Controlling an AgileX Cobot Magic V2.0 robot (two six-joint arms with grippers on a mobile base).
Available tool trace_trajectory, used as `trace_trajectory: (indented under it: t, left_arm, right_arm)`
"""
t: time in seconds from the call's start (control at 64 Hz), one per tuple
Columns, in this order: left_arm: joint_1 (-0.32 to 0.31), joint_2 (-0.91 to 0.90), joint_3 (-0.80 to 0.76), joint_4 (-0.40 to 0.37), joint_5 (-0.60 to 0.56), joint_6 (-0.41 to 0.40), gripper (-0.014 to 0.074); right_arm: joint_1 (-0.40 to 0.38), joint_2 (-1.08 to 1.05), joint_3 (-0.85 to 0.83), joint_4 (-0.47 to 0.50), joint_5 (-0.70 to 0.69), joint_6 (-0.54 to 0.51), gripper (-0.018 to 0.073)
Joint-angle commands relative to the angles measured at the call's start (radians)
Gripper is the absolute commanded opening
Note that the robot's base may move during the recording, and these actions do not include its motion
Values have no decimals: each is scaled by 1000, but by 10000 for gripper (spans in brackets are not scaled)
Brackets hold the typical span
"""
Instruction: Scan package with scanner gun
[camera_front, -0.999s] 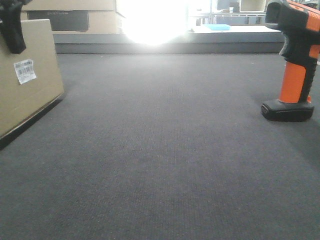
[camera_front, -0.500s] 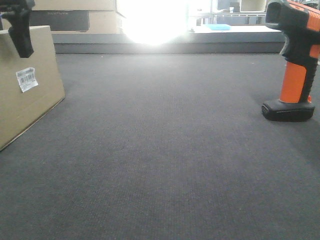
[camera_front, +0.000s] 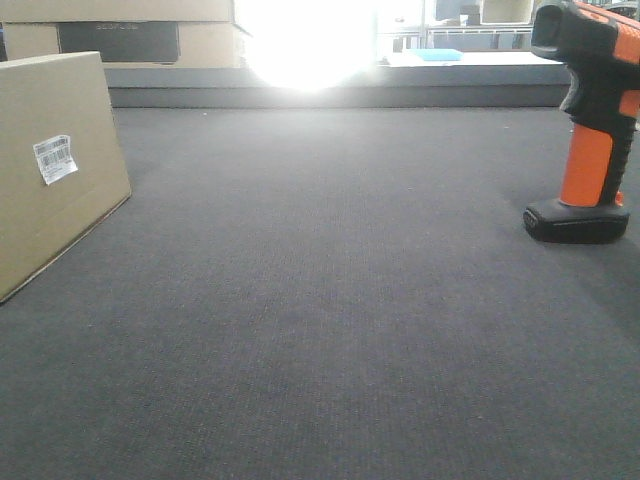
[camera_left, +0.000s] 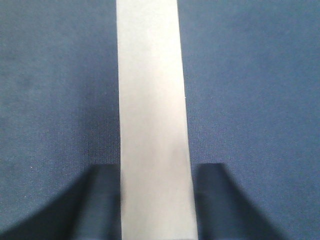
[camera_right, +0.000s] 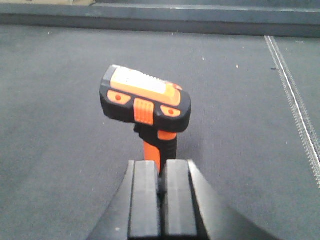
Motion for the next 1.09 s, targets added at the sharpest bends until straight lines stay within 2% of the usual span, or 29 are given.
trace_trajectory:
  t: [0.0, 0.094, 0.312, 0.656, 0.828, 1.078]
  left_arm:
    - [-6, -99, 91, -7, -90, -8, 49]
    - [-6, -198, 215, -7, -186, -8, -111]
    - [-6, -460, 523, 20, -438, -8, -111]
    - [-6, -851, 832, 49, -669, -8, -111]
    - [-6, -964, 893, 49, -697, -8, -111]
    - [-6, -986, 898, 49, -690, -8, -111]
  right_arm:
    - [-6, -13, 1, -22, 12, -4, -154]
    - [-6, -31, 12, -44, 22, -4, -154]
    - [-6, -165, 114, -51, 22, -4, -154]
    - [-6, -443, 146, -51, 63, -4, -154]
    - [-6, -489, 146, -51, 63, -4, -154]
    - [-6, -489, 146, -51, 65, -4, -154]
